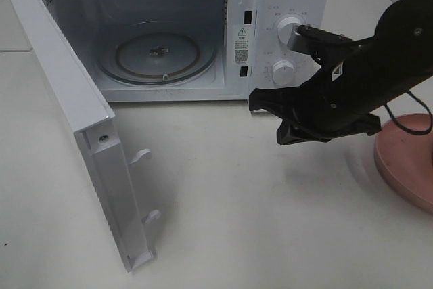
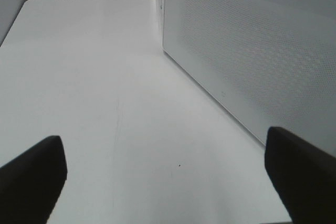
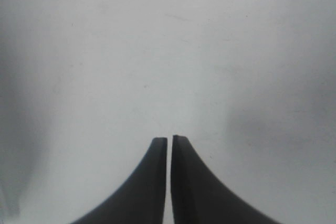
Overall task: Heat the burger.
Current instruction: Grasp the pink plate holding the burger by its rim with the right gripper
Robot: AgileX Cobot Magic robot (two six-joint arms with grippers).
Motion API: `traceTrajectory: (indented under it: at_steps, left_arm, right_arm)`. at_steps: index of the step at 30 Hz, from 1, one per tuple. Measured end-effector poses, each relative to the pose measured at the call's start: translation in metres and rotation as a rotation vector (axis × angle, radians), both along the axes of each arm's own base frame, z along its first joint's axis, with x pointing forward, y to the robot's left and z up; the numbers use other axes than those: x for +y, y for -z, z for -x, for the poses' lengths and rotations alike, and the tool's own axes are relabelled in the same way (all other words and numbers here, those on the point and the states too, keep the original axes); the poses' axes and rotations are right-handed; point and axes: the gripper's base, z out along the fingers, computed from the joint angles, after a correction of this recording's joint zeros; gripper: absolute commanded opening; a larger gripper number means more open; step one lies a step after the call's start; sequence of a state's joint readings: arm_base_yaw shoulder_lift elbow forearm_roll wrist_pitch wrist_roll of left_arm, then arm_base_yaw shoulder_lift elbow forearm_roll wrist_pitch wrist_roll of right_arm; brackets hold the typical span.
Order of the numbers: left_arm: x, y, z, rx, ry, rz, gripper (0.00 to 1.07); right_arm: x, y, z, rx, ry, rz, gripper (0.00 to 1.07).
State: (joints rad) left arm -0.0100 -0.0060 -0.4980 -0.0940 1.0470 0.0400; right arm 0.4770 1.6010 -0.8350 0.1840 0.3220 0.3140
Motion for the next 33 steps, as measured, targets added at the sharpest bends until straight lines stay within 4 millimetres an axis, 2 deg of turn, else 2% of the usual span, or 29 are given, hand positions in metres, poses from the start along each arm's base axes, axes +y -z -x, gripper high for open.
traceTrajectory:
  at_steps: [7,8,9,11,12,13,14,15,17,18,19,20,21,25,28,31,33]
  left_arm:
    - [0.0,0.0,0.0,0.0,0.0,0.0,0.96]
    - [0.0,0.0,0.0,0.0,0.0,0.0,0.96]
    - [0.0,0.0,0.0,0.0,0.0,0.0,0.96]
    - [0.0,0.0,0.0,0.0,0.0,0.0,0.96]
    - [0.0,0.0,0.0,0.0,0.0,0.0,0.96]
    - [0.0,0.0,0.0,0.0,0.0,0.0,0.96]
    - [0.0,0.0,0.0,0.0,0.0,0.0,0.96]
    - [0.0,0.0,0.0,0.0,0.0,0.0,0.96]
    - [0.0,0.0,0.0,0.0,0.0,0.0,0.96]
    - [0.0,0.0,0.0,0.0,0.0,0.0,0.96]
    - [0.0,0.0,0.0,0.0,0.0,0.0,0.96]
    - [0.0,0.0,0.0,0.0,0.0,0.0,0.96]
    - [0.0,0.0,0.0,0.0,0.0,0.0,0.96]
    - [0.0,0.0,0.0,0.0,0.0,0.0,0.96]
    - [0.0,0.0,0.0,0.0,0.0,0.0,0.96]
    - [0.0,0.0,0.0,0.0,0.0,0.0,0.96]
    - [0.0,0.0,0.0,0.0,0.0,0.0,0.96]
  right_arm:
    - [-0.009,-0.02,0.015,-0.005,-0.161,0.099,0.1]
    - [-0.014,-0.025,0.019,0.008,-0.179,0.119,0.15]
    - [-0.014,-0.025,0.019,0.008,-0.179,0.119,0.15]
    - [-0.03,-0.03,0.023,0.06,-0.159,0.156,0.25]
    - [-0.03,-0.03,0.023,0.06,-0.159,0.156,0.25]
    - [-0.034,-0.031,0.023,0.067,-0.154,0.17,0.41]
    - [-0.034,-0.031,0.023,0.067,-0.154,0.17,0.41]
    - [-0.043,-0.034,0.024,0.075,-0.148,0.199,0.48]
    - [-0.054,-0.037,0.024,0.078,-0.142,0.242,0.87]
    - [-0.054,-0.037,0.024,0.078,-0.142,0.242,0.87]
    - [-0.058,-0.038,0.023,0.073,-0.143,0.258,0.94]
    - [-0.058,-0.038,0.023,0.073,-0.143,0.258,0.94]
    - [-0.065,-0.039,0.021,0.068,-0.146,0.282,1.03]
    - [-0.08,-0.038,0.017,0.064,-0.154,0.318,1.01]
    - [-0.084,-0.038,0.017,0.067,-0.147,0.321,1.01]
    - [-0.095,-0.038,0.014,0.072,-0.115,0.328,1.0]
    - [-0.11,-0.037,0.009,0.083,-0.084,0.348,0.99]
